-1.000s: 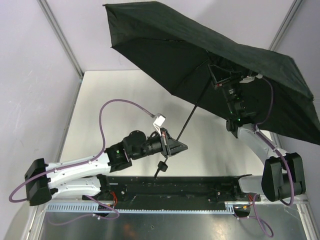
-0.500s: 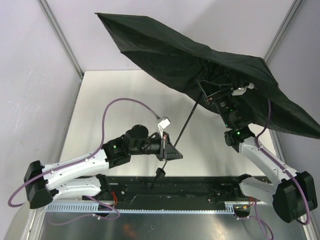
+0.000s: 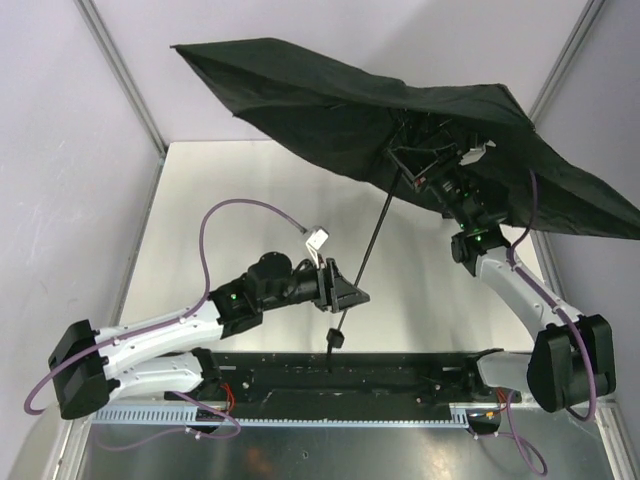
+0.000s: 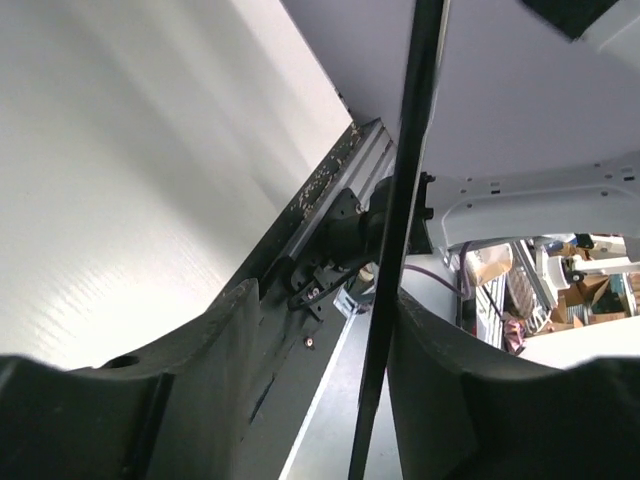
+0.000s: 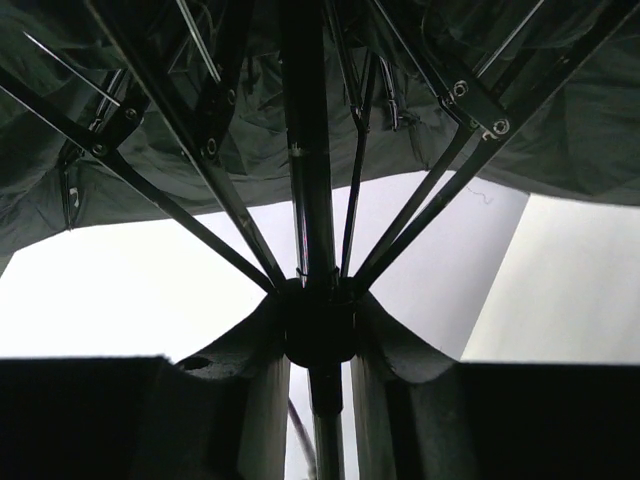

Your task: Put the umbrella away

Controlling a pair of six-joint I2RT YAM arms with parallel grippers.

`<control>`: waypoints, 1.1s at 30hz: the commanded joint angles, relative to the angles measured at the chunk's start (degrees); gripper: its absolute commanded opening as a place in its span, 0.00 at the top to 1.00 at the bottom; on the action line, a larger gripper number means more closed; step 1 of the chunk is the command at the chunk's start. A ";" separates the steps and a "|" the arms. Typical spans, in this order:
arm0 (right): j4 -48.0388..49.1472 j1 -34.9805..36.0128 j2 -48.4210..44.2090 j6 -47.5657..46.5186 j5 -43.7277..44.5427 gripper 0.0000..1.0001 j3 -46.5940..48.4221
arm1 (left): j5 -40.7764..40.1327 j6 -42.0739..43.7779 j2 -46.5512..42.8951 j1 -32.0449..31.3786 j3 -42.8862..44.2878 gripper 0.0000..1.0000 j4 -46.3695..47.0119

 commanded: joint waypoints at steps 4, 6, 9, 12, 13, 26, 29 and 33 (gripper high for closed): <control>7.43 -3.71 3.40 3.27 -3.79 1.00 9.33 | -0.33 1.27 -2.39 -0.40 -2.70 0.48 0.94; 7.21 -3.98 4.54 3.22 -4.26 1.00 10.40 | -0.23 2.19 -1.56 -0.41 -1.62 0.69 0.98; 4.11 -4.12 7.10 0.76 -7.00 1.00 13.06 | -1.62 3.67 -0.45 0.21 0.73 0.95 0.98; -1.64 -1.84 9.92 -7.09 -13.41 1.00 14.69 | -1.01 7.24 0.31 4.00 5.44 0.99 0.30; -5.06 -0.41 10.60 -10.18 -15.11 1.00 14.55 | 0.65 7.97 0.82 6.45 7.42 1.00 0.03; -4.76 17.54 1.34 -13.43 -7.04 1.00 -5.37 | 4.48 6.67 6.53 14.20 18.07 1.00 0.85; -1.03 14.10 1.68 -9.65 -8.86 1.00 -6.51 | 3.42 6.30 4.58 14.17 16.58 1.00 0.97; 7.63 10.27 3.82 -3.90 -10.42 1.00 -7.18 | 4.25 5.31 2.09 13.71 13.70 1.00 0.99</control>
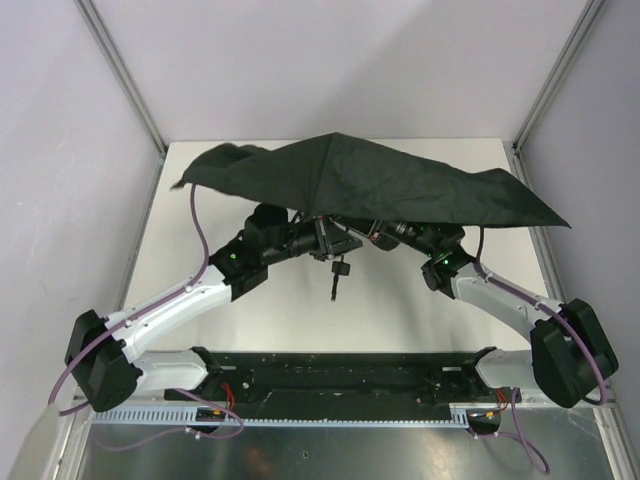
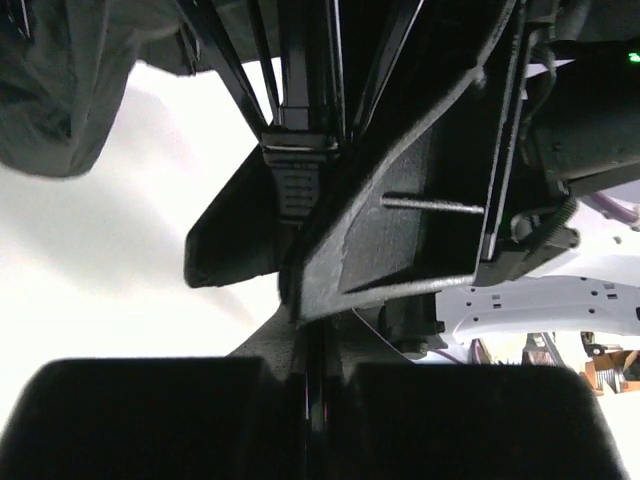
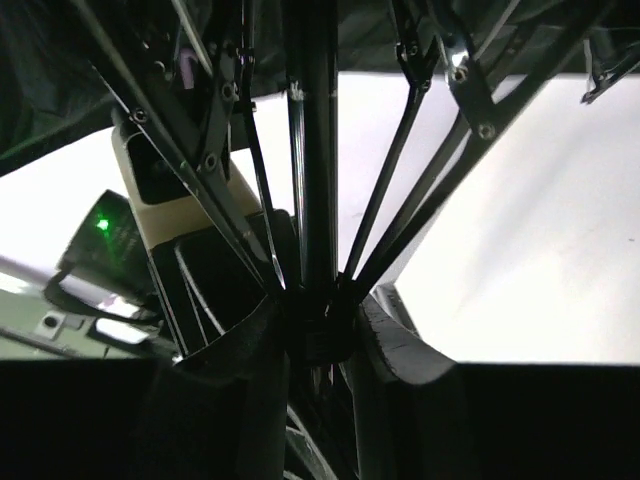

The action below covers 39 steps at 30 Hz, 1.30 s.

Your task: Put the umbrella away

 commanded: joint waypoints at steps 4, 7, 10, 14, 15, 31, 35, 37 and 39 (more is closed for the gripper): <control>14.34 -9.35 3.75 10.57 -2.52 1.00 -0.39 | 3.24 1.09 -7.24 0.00 -4.96 0.54 7.01; 16.24 -13.76 6.22 13.67 -5.76 1.00 0.52 | 6.26 2.05 -11.29 -0.03 -10.55 0.18 6.99; 15.77 -16.51 8.69 15.37 -11.52 1.00 2.94 | 7.29 4.80 -18.54 0.15 -14.62 0.06 4.11; 14.78 -17.07 10.05 17.32 -16.54 1.00 4.27 | 5.63 8.08 -26.36 0.60 -11.72 0.01 -5.24; 14.36 -17.00 9.80 17.64 -17.13 1.00 4.32 | 3.38 8.38 -27.60 0.76 -10.08 0.01 -7.76; 3.22 -9.98 0.81 11.83 -15.73 1.00 3.27 | -10.12 3.65 -7.99 13.35 16.62 0.01 -19.21; 4.01 -8.67 -0.10 12.16 -15.72 1.00 3.21 | -14.30 5.23 -5.98 13.79 16.51 0.01 -19.20; 4.23 -8.04 -0.19 12.04 -15.92 1.00 3.22 | -15.60 6.25 -5.18 13.82 17.02 0.01 -19.19; 4.58 -7.68 0.03 11.99 -16.33 1.00 3.22 | -14.58 7.19 -3.35 13.83 18.33 0.04 -19.03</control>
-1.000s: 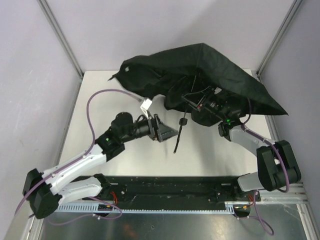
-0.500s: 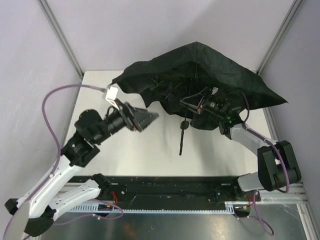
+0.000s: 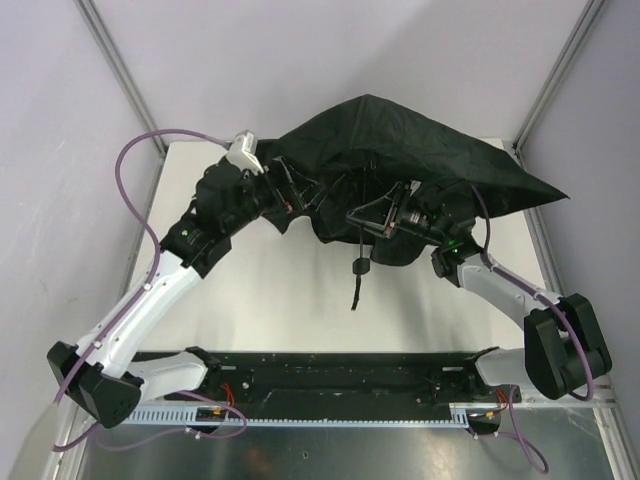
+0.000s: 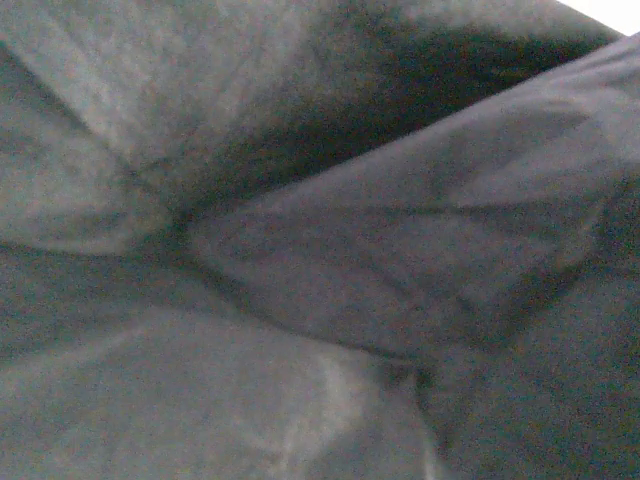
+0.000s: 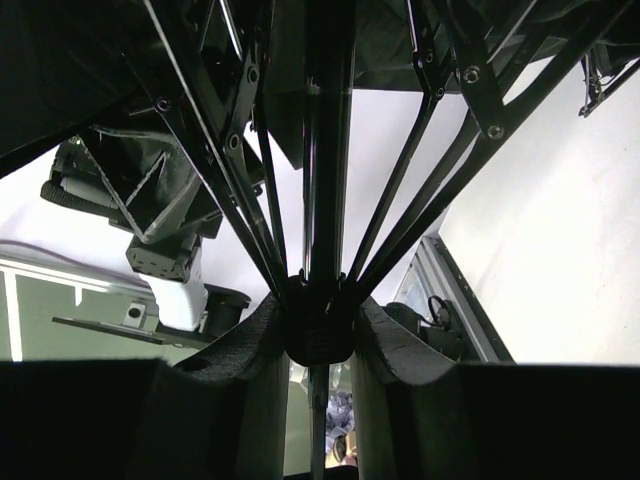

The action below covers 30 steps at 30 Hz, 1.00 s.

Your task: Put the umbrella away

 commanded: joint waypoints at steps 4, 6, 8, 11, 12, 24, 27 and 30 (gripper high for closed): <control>6.06 1.68 -2.09 -1.51 -1.14 1.00 1.69 | 2.49 3.49 5.96 0.24 5.54 0.43 2.03; 7.00 2.35 -1.40 -1.75 -1.25 1.00 1.72 | 3.45 3.66 7.62 -1.35 5.59 0.61 3.18; 7.39 2.71 -0.48 -2.25 -1.26 1.00 1.69 | 2.35 4.71 8.45 -4.83 4.94 0.74 4.47; 7.84 2.61 0.99 -3.42 -0.97 1.00 1.73 | 0.44 4.70 8.42 -12.12 0.27 0.90 8.07; 7.84 2.43 1.41 -3.65 -0.93 1.00 1.73 | 0.62 3.97 8.48 -14.14 -1.59 0.93 9.32; 0.12 1.72 1.64 -10.89 0.07 1.00 1.74 | -0.21 2.88 -6.76 -12.56 -18.05 0.36 12.75; -2.00 0.64 1.47 -12.25 0.19 1.00 1.66 | 4.09 2.64 -13.57 -9.87 -20.69 0.17 12.76; -2.46 -0.54 1.92 -12.56 -0.91 1.00 1.65 | 6.67 4.11 -19.88 -9.24 -22.79 0.11 12.10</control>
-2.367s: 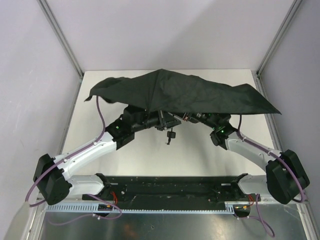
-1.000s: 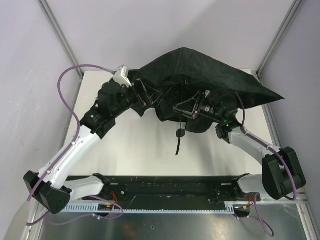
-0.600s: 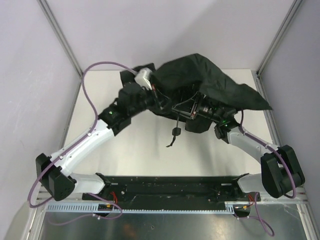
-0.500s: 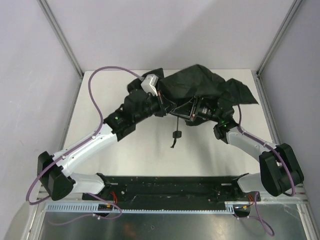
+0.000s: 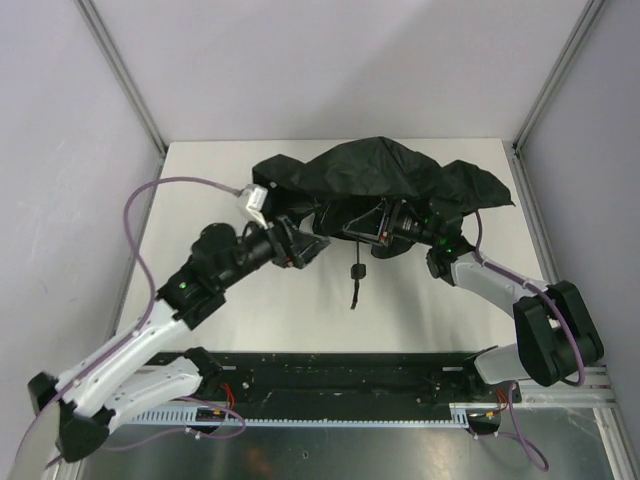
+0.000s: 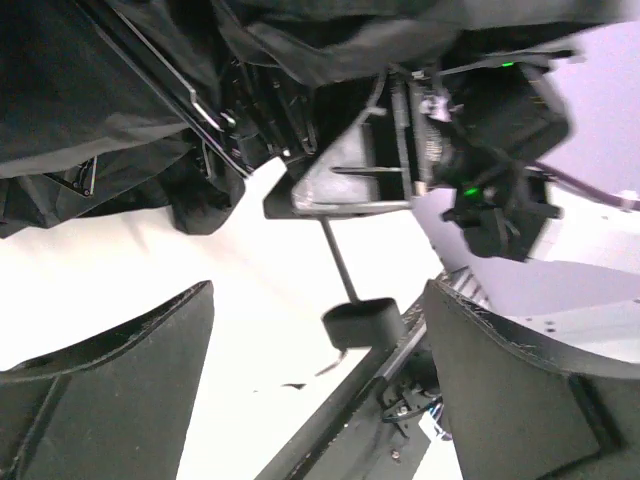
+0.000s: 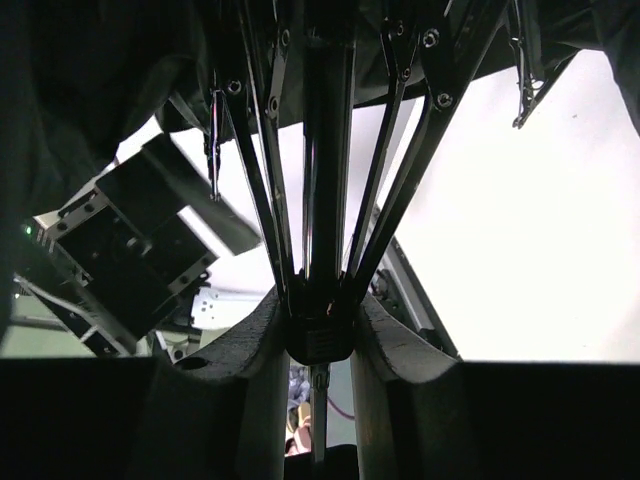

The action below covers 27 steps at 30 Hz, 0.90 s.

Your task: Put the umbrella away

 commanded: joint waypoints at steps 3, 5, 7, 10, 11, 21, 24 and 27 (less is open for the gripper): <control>3.72 -2.26 -1.77 -1.98 -1.35 1.00 2.63 | 2.99 0.54 -11.33 1.52 -3.74 0.13 -2.79; 5.46 -2.43 -1.81 -0.24 -3.18 1.00 2.63 | -0.10 -1.00 -12.38 1.67 -5.77 0.14 -3.65; 6.54 -2.49 -2.35 1.71 -4.29 1.00 2.63 | -3.84 -2.89 -11.76 1.92 -7.62 0.15 -3.97; 7.08 -2.30 -4.13 5.01 -4.15 1.00 2.51 | -9.14 -7.95 -9.49 2.18 -10.98 0.31 -3.77; 7.07 -2.28 -4.93 6.34 -3.68 1.00 2.44 | -9.78 -9.61 -8.77 2.23 -12.68 0.35 -2.50; 6.97 -0.41 -10.37 14.73 0.47 1.00 2.15 | -3.55 -12.66 4.88 4.25 -15.56 0.13 19.63; 6.62 0.31 -10.91 15.02 0.40 1.00 2.04 | 2.35 -10.39 10.40 5.81 -10.23 0.08 22.41; 5.71 1.01 -11.45 14.40 0.48 1.00 1.99 | 4.44 -8.36 13.06 6.72 -6.45 0.05 23.79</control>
